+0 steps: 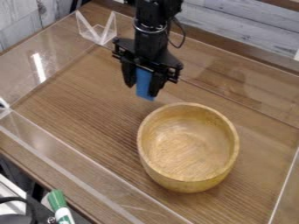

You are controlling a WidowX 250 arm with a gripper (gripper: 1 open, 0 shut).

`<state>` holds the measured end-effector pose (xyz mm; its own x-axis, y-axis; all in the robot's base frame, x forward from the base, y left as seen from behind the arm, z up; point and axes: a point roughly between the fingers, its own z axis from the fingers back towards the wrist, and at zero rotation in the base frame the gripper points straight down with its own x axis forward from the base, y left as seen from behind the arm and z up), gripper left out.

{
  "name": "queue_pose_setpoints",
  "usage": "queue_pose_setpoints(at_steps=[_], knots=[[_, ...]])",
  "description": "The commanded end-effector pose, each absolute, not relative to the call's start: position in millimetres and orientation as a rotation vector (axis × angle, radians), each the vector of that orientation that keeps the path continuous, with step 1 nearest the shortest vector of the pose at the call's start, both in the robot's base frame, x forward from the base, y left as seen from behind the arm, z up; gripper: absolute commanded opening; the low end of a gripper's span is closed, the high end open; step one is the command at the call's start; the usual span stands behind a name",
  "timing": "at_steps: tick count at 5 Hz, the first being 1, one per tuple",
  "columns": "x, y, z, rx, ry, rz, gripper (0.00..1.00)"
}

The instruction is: Remove the blue block from inside the brown bowl and put it on the table

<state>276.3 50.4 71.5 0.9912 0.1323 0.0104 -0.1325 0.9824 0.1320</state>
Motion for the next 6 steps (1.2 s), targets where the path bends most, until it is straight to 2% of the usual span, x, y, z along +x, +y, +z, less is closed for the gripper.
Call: queue_pose_setpoints(at_steps=[1,2,3,6], knots=[[290,56,83.7,0.132,-0.067,0.139,0.0],[293,57,81.1,0.127,-0.071,0.133,0.0],[294,57,81.5,0.12,-0.077,0.132,1.0],[295,62,97.0,0.11,-0.091,0.134,1.0]])
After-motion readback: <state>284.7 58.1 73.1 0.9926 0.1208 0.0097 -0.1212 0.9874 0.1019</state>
